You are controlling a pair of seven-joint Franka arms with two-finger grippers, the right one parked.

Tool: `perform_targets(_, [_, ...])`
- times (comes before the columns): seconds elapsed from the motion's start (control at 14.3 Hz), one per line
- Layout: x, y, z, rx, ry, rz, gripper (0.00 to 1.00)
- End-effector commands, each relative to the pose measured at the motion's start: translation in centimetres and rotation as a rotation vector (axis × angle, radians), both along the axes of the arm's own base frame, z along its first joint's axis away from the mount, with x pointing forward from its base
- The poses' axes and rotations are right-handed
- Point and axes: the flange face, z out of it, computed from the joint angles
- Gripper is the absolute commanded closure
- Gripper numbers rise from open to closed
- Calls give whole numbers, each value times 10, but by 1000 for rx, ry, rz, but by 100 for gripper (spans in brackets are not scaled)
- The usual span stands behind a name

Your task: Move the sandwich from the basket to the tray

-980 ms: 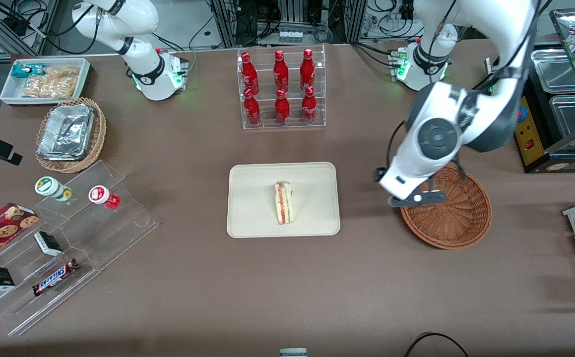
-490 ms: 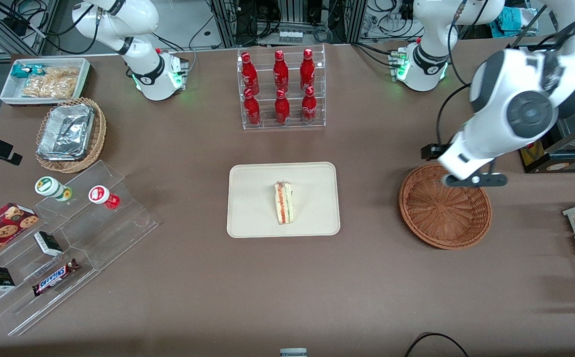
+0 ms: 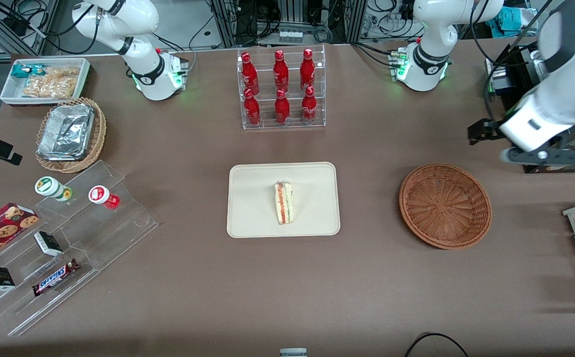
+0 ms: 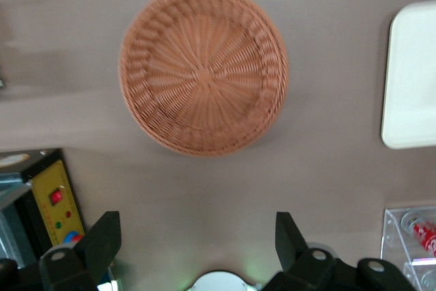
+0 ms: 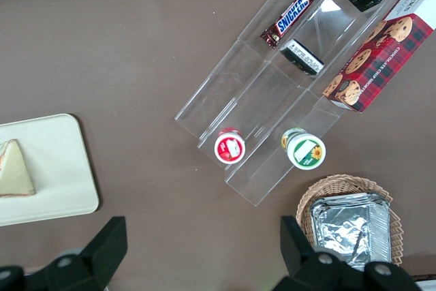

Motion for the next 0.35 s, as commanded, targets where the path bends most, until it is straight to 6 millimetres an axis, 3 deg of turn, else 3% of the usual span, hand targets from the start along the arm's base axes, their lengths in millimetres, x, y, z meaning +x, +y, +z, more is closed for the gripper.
perform_targets(0.0, [4, 30, 30, -20, -45, 42, 0])
perform_targets(0.14, [5, 47, 36, -22, -62, 73, 0])
perform_targets(0.28, [5, 48, 37, -23, -61, 79, 0])
